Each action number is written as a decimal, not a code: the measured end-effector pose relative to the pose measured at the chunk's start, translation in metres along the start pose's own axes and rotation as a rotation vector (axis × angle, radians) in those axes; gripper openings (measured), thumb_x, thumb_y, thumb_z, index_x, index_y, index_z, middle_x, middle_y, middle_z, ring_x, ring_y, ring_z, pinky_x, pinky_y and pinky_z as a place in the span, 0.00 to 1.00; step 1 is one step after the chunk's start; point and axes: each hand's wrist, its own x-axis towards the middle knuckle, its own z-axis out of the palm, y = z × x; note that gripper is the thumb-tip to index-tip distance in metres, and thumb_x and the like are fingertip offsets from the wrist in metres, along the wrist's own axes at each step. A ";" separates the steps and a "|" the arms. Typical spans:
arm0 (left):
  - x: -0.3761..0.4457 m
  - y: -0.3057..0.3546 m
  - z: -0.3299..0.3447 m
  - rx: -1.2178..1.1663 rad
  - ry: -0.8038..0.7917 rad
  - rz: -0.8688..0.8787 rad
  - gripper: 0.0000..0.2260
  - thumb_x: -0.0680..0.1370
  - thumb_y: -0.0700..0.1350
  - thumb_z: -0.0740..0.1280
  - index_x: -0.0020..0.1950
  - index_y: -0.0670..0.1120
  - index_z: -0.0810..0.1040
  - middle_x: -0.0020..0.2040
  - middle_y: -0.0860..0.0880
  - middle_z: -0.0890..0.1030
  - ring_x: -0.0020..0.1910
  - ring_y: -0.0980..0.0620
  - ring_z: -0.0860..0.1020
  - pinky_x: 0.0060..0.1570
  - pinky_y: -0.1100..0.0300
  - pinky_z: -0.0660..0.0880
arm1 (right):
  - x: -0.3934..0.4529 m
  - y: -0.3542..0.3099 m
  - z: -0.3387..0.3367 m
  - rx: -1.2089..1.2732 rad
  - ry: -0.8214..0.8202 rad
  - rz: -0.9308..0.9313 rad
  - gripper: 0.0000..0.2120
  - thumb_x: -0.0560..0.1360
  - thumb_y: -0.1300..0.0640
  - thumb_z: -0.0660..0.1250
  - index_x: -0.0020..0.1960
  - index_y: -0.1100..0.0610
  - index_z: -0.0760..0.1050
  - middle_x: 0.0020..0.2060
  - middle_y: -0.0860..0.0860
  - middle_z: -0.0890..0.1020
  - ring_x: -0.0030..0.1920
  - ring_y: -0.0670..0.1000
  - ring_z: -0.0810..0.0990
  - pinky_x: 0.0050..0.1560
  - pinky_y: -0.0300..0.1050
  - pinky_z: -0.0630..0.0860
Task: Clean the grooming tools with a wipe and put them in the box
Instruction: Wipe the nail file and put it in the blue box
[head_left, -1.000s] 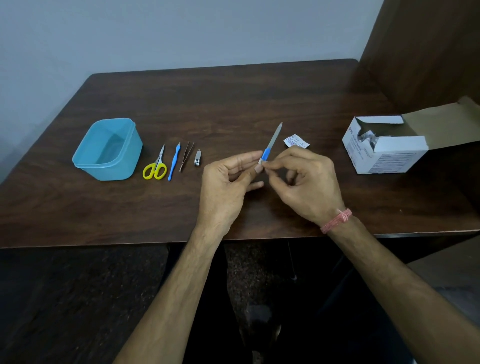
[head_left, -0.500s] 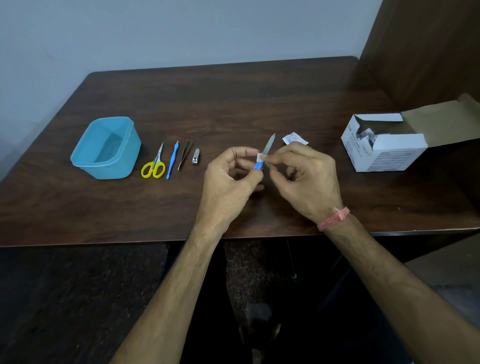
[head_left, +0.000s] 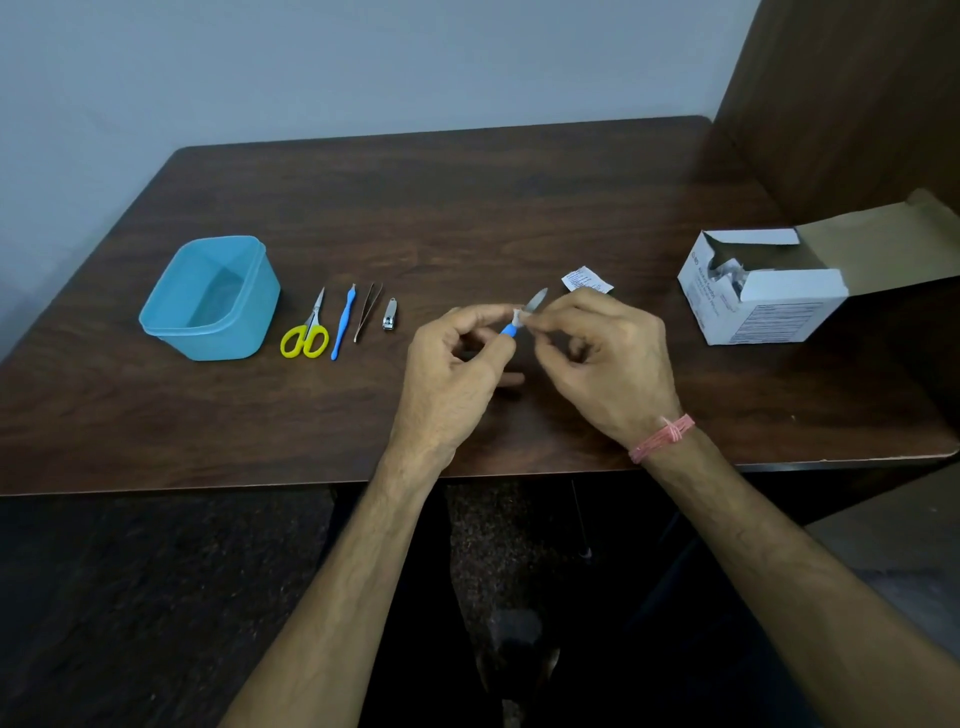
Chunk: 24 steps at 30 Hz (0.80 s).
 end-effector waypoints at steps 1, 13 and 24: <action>0.000 0.000 0.000 -0.006 0.003 -0.003 0.15 0.80 0.37 0.70 0.59 0.52 0.91 0.42 0.47 0.77 0.43 0.52 0.82 0.48 0.46 0.89 | 0.001 0.001 0.000 -0.005 0.026 0.031 0.10 0.77 0.63 0.76 0.54 0.52 0.91 0.47 0.44 0.87 0.29 0.44 0.72 0.34 0.51 0.80; -0.001 0.002 0.001 -0.040 0.015 -0.025 0.13 0.80 0.41 0.70 0.60 0.49 0.91 0.53 0.32 0.80 0.55 0.42 0.86 0.46 0.52 0.88 | 0.005 0.002 0.000 -0.049 0.123 0.151 0.06 0.77 0.60 0.78 0.52 0.52 0.91 0.44 0.45 0.86 0.27 0.44 0.72 0.34 0.46 0.77; 0.001 -0.002 0.000 -0.073 0.038 -0.032 0.12 0.84 0.35 0.68 0.56 0.47 0.91 0.48 0.42 0.86 0.51 0.53 0.86 0.46 0.51 0.88 | 0.010 0.004 -0.003 -0.035 0.158 0.289 0.07 0.76 0.60 0.78 0.52 0.51 0.91 0.45 0.43 0.87 0.33 0.33 0.75 0.43 0.33 0.71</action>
